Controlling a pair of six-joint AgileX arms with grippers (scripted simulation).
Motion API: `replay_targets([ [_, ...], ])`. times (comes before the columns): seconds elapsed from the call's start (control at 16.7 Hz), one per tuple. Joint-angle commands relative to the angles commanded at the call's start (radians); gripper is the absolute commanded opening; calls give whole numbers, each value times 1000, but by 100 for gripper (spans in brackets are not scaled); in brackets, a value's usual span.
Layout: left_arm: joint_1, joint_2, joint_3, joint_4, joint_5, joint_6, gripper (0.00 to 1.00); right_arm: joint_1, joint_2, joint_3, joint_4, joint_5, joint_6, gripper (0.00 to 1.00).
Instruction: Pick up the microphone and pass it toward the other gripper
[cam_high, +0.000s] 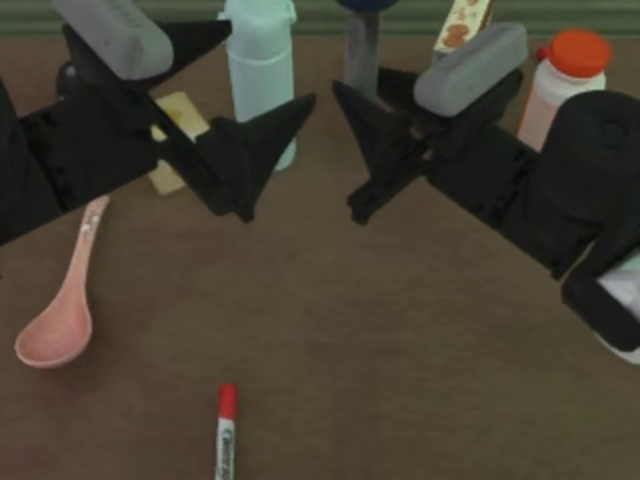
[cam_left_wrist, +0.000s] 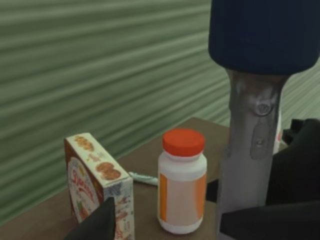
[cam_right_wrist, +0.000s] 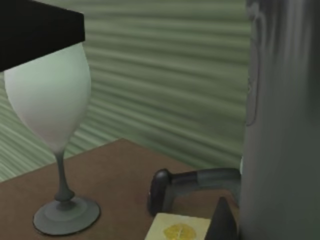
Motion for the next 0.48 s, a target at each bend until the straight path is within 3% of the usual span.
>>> replay_targets([
  [0.24, -5, 13, 11, 4, -8, 0, 100, 0, 0, 0, 0, 0, 0, 0],
  [0.48, -69, 168, 127, 46, -66, -2, 100, 0, 0, 0, 0, 0, 0, 0],
])
